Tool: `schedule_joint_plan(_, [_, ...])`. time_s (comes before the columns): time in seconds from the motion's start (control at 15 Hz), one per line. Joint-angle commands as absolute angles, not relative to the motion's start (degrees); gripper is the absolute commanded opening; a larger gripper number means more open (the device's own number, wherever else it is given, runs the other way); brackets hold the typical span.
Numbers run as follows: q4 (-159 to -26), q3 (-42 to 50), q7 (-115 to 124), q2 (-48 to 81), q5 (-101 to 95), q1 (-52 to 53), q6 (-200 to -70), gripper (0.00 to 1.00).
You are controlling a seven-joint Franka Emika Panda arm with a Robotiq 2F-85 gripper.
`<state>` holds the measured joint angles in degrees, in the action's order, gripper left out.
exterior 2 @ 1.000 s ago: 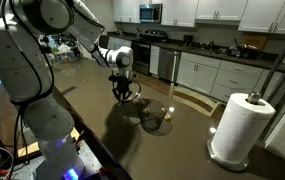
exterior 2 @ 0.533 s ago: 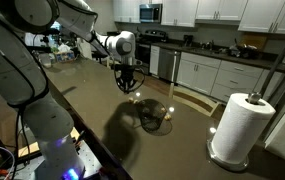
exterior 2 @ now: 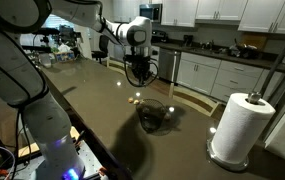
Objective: Put one hamburger inside the black basket
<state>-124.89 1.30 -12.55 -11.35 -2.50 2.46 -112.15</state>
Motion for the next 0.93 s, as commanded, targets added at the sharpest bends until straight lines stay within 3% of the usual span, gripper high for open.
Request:
schedule_joint_plan(0.0, [-123.74,2.64,-9.82,-10.43,-0.85,0.41,-112.23,0.09])
schedule_joint_plan(0.87, [-125.92,5.65,-4.23,-9.79,-0.31,-3.05,-114.04,0.09])
